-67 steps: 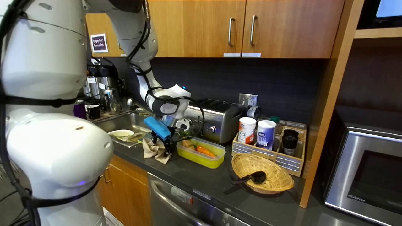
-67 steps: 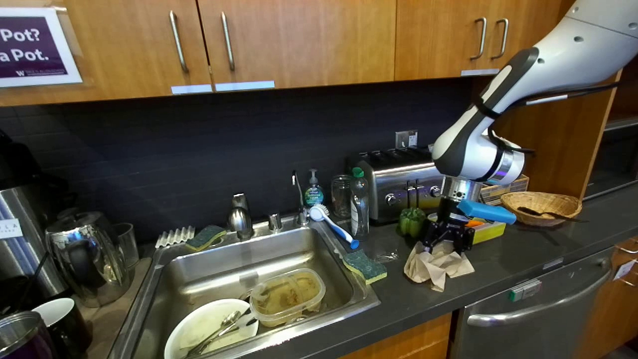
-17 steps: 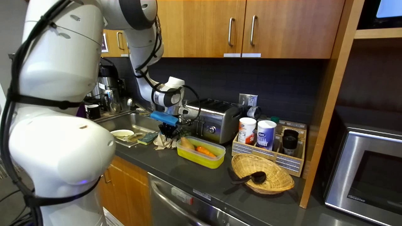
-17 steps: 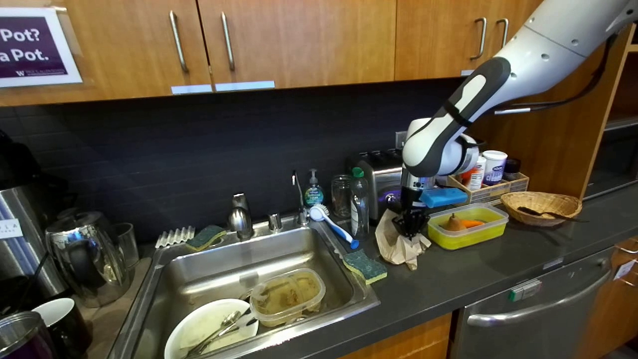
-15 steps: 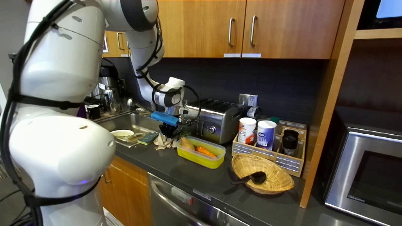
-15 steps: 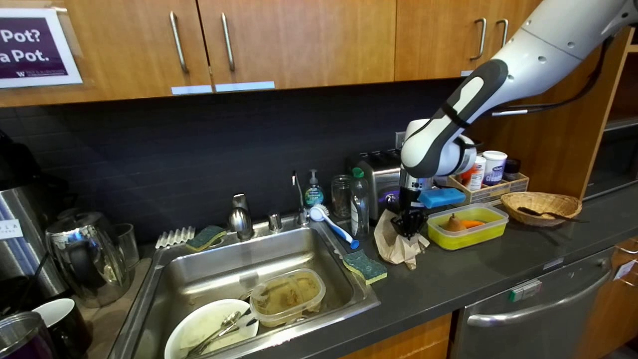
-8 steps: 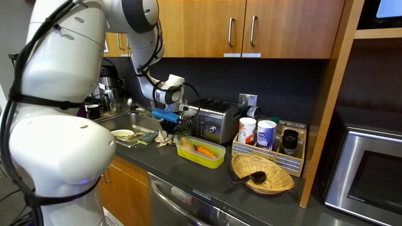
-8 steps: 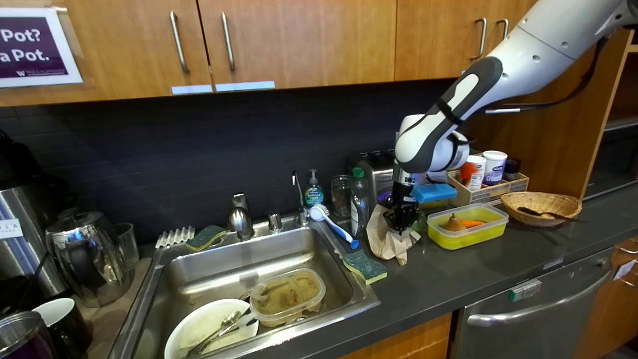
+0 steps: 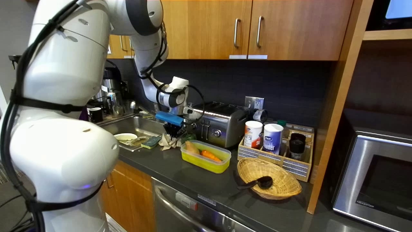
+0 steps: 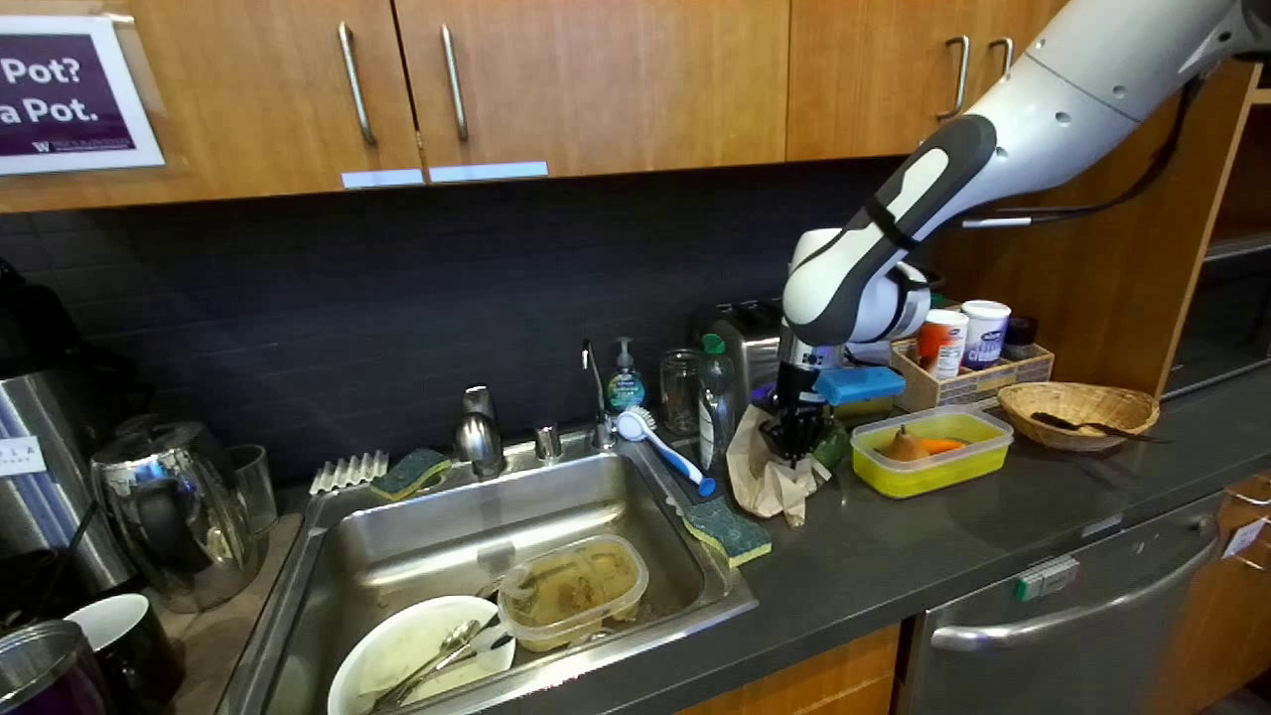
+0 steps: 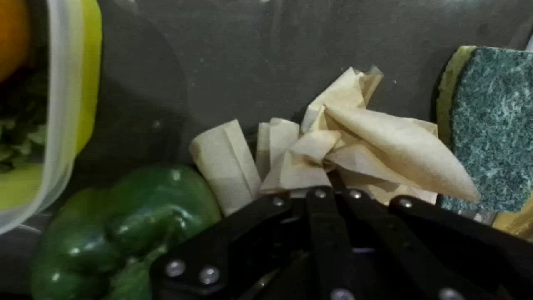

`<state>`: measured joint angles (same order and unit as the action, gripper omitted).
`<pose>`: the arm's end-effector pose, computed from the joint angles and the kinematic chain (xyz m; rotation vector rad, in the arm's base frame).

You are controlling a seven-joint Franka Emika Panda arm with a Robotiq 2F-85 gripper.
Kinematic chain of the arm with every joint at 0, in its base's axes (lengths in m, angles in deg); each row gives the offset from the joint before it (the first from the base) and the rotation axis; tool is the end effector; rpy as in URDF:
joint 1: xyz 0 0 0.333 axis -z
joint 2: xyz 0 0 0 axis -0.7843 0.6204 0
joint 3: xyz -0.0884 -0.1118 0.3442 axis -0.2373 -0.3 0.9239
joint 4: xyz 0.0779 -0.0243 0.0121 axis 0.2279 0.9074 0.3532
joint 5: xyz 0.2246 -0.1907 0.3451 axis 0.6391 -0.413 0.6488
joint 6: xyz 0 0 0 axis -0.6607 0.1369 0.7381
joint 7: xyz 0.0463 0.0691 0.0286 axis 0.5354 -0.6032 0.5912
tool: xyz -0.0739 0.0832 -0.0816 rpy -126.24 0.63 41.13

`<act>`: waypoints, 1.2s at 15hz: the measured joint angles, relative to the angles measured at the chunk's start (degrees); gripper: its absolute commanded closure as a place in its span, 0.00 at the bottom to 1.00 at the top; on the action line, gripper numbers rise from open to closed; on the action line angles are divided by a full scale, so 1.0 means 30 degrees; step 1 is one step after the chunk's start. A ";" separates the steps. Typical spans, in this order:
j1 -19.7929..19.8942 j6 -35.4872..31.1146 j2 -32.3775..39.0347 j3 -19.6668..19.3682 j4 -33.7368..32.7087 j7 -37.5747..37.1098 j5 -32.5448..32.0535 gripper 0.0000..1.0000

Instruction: Use the paper towel to wipe the counter top

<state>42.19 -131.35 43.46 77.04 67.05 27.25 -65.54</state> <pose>0.5995 0.2098 0.2108 -2.9508 -0.3184 0.0077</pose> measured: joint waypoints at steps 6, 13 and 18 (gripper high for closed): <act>0.0027 0.0004 -0.0023 0.0040 0.0742 0.0000 0.0032 1.00; 0.0026 -0.0123 -0.0461 0.0506 0.2159 0.0000 0.0349 1.00; 0.0033 -0.0131 -0.1469 0.0702 0.3686 0.0008 0.1099 1.00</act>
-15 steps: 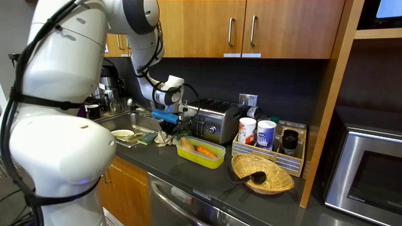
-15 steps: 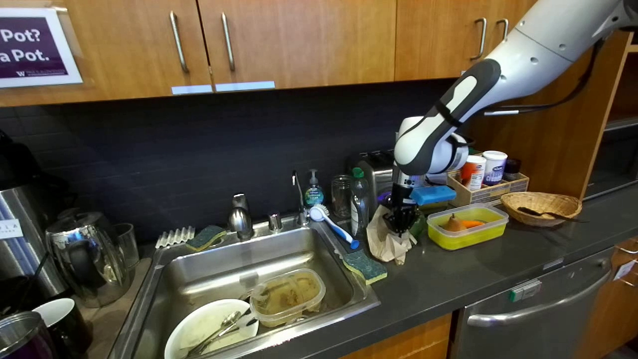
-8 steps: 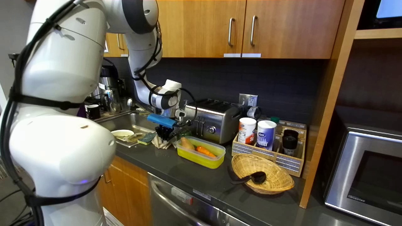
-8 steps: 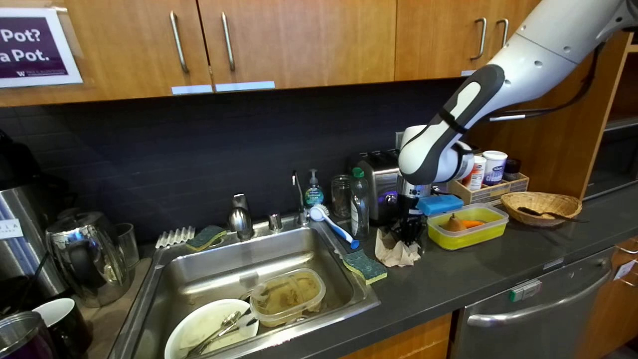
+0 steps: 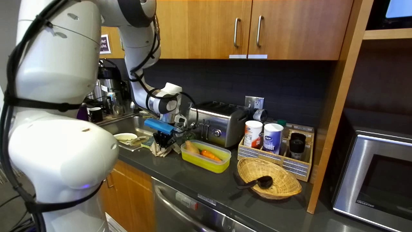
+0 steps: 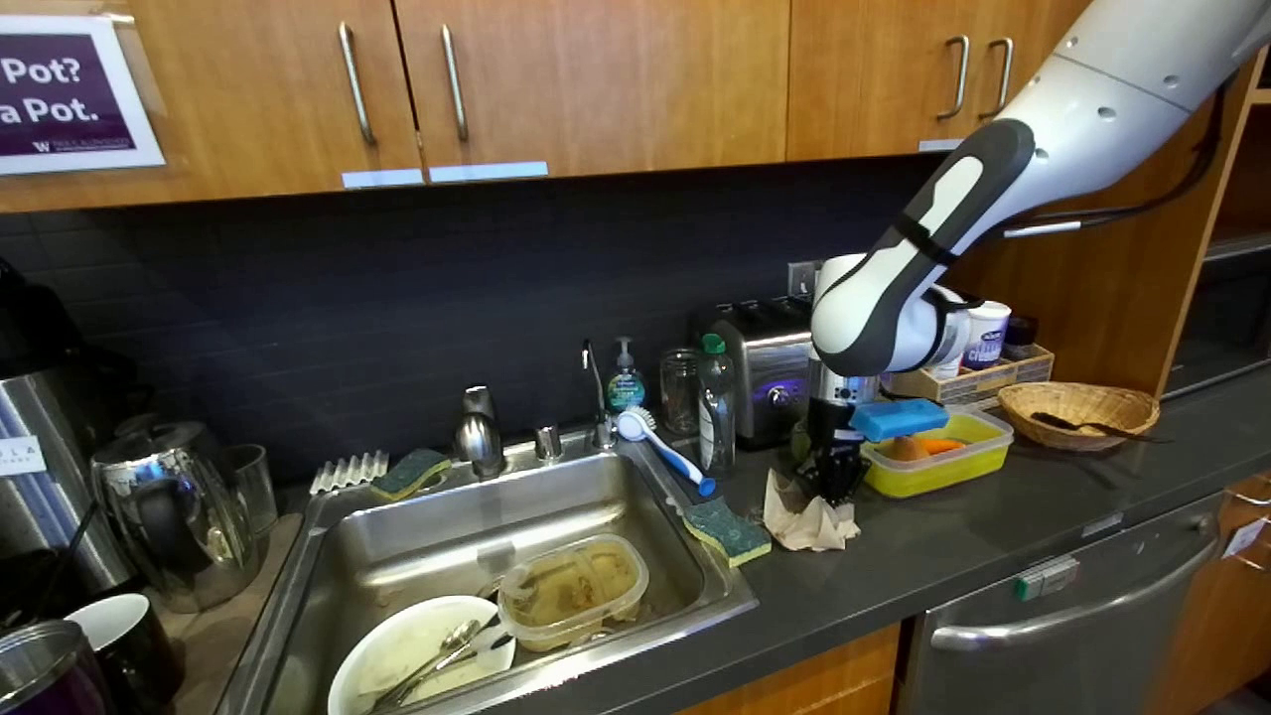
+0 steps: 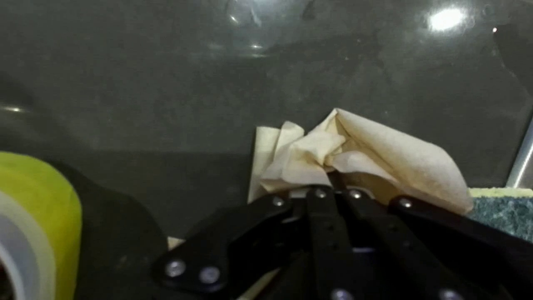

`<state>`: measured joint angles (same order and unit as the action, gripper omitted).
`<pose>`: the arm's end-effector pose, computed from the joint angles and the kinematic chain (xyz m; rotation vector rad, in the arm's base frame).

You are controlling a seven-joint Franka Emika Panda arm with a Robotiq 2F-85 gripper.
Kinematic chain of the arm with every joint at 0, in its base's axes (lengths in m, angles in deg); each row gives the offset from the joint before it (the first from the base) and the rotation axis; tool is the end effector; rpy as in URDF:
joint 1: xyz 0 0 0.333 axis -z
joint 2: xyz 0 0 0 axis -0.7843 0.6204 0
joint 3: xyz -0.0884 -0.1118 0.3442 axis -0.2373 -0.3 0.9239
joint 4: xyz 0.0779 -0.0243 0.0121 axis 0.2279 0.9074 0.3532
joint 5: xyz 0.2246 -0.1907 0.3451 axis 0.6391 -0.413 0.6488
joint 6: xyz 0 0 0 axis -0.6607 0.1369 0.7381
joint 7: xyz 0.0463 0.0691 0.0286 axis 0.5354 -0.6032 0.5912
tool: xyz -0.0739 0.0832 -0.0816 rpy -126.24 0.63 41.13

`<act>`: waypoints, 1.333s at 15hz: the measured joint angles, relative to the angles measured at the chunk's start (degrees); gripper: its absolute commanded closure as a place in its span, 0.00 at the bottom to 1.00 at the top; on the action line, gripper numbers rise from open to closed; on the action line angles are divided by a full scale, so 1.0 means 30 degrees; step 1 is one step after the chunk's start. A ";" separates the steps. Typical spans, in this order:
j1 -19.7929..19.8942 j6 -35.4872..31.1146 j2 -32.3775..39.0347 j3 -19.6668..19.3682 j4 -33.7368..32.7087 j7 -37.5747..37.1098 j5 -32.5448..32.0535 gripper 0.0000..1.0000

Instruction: Use the paper towel to wipe the counter top

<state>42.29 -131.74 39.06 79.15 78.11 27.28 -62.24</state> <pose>0.5175 0.2064 0.1806 -2.9455 -0.2970 0.1774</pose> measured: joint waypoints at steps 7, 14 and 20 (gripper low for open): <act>0.0024 0.0000 -0.1532 0.0125 0.2203 0.0230 0.1508 1.00; 0.0361 -0.0060 -0.2604 0.0154 0.3754 0.1931 0.3843 1.00; 0.0683 -0.0080 -0.3206 0.0152 0.4842 0.3668 0.5918 1.00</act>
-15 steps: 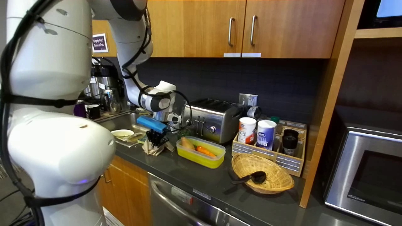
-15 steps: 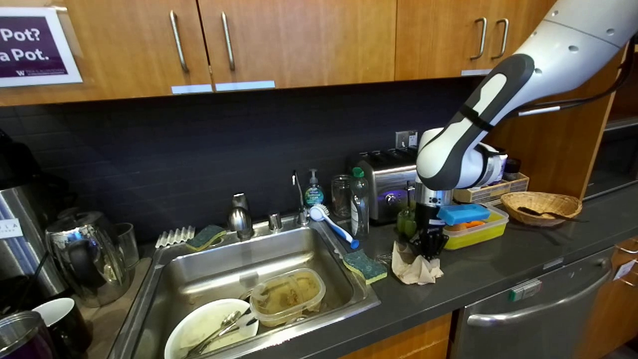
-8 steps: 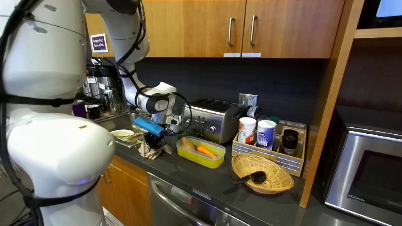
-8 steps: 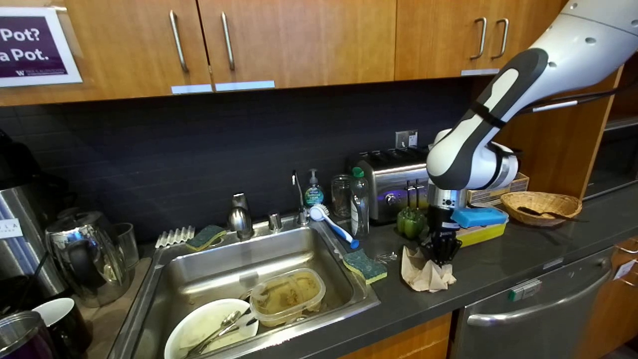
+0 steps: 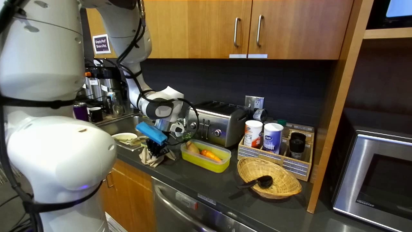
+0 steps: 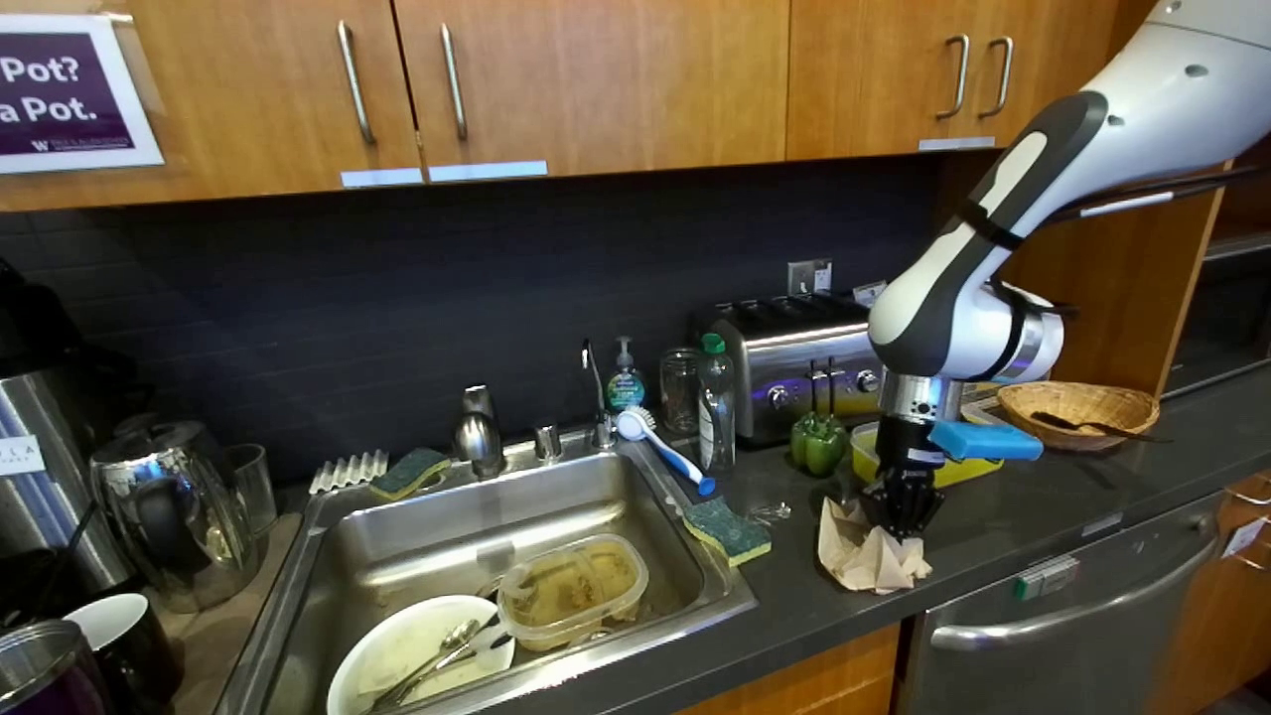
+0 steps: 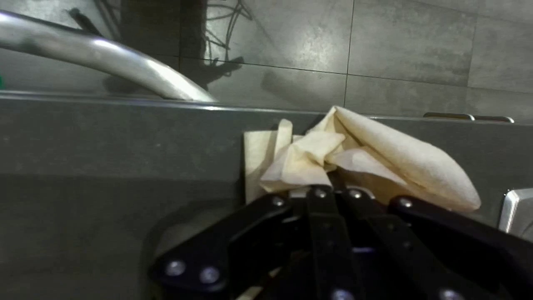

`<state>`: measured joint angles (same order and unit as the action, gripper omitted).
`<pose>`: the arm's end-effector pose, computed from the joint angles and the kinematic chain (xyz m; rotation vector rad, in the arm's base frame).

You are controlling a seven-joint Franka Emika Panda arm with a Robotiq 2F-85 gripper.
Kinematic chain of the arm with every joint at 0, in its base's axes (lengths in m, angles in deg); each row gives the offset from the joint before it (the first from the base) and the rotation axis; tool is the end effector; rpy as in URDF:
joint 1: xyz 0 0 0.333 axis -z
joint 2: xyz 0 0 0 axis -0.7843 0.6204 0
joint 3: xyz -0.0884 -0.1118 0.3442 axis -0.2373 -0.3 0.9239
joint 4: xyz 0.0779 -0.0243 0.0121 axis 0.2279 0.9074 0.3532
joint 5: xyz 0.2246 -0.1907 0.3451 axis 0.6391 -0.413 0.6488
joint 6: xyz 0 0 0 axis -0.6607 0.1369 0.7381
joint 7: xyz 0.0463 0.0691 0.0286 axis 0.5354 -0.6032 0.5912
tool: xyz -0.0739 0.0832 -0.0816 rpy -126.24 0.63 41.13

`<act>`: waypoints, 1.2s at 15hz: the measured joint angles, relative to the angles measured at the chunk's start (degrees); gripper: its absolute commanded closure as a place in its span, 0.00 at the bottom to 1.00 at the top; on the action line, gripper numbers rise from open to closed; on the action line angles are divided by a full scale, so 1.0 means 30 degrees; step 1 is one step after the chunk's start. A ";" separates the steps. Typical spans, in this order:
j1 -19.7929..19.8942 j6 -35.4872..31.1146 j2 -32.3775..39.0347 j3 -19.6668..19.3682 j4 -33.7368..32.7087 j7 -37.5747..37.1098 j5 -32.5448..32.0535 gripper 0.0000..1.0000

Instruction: Use the paper towel to wipe the counter top

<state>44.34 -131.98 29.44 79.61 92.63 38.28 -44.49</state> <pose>0.4279 0.1594 0.1755 -2.8317 -0.1322 0.2642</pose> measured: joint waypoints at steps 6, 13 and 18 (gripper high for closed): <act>-0.0004 -0.0121 -0.0053 0.0000 0.0140 0.0462 0.0190 1.00; -0.0009 -0.0480 -0.0043 -0.0002 -0.0620 0.0473 -0.0533 1.00; -0.0009 -0.0480 0.0091 -0.0016 -0.1126 0.0434 -0.0821 1.00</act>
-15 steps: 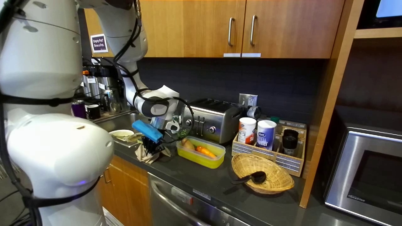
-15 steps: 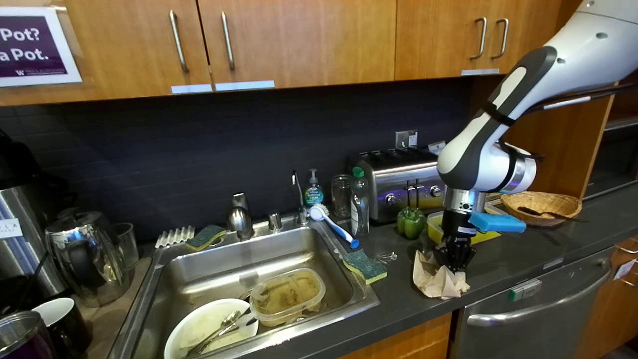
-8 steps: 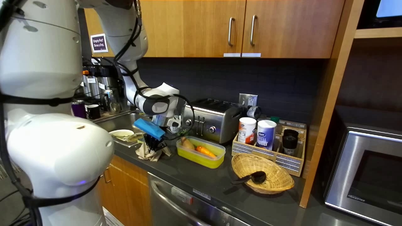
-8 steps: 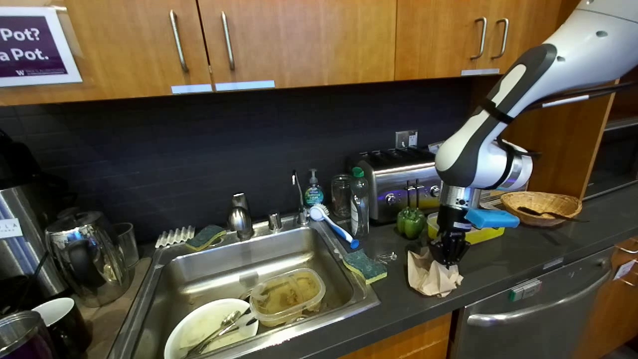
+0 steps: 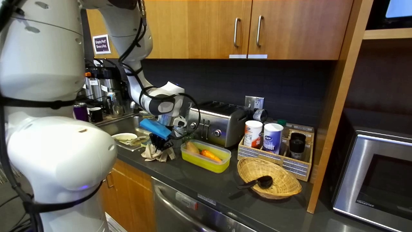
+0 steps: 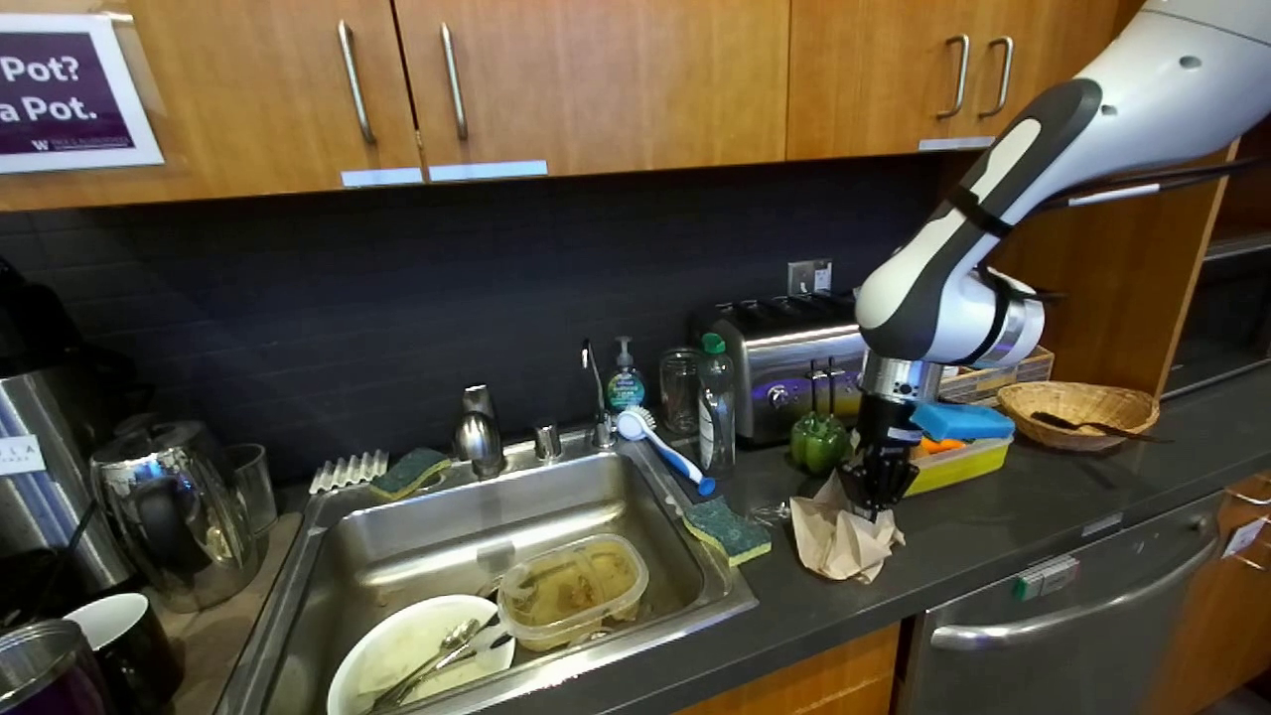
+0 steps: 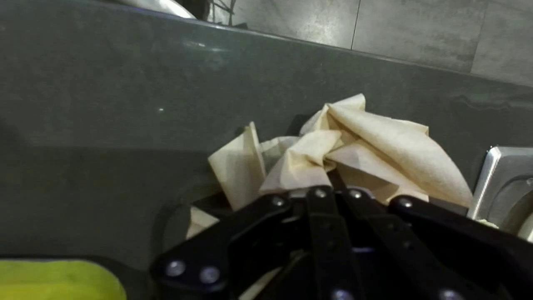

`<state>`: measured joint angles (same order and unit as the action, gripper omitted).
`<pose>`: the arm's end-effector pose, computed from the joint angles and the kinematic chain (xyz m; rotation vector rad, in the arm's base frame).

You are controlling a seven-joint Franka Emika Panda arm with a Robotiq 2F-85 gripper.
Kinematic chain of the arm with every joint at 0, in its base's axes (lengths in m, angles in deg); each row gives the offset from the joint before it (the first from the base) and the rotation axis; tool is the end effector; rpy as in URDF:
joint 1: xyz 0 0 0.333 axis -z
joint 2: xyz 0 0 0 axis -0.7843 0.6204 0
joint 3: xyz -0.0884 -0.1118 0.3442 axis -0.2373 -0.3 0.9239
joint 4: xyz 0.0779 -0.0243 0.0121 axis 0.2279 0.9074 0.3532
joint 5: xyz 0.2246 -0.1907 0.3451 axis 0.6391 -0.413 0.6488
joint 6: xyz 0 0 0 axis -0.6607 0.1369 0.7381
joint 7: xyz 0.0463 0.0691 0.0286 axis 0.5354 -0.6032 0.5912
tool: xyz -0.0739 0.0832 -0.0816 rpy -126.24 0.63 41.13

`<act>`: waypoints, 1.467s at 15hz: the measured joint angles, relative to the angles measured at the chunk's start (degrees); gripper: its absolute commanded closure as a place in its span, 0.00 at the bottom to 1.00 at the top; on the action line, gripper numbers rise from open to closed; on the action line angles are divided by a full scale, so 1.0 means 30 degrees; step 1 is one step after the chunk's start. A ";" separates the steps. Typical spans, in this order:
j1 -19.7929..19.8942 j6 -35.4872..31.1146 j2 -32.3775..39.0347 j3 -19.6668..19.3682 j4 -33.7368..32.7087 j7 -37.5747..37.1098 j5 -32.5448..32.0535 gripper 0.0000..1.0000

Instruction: Use the paper towel to wipe the counter top

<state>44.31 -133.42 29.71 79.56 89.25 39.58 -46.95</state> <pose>0.4594 0.1674 0.1951 -2.8428 -0.2242 0.1496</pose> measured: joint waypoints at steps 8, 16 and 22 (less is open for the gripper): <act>0.0084 0.0107 0.1508 -0.0577 -0.2071 -0.1462 -0.2397 1.00; -0.0014 0.1226 0.3447 -0.0889 -0.5051 -0.4295 -0.5657 1.00; -0.0305 0.1782 0.4479 -0.0889 -0.7037 -0.4885 -0.6304 1.00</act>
<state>43.39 -128.08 43.15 76.89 68.14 24.93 -65.86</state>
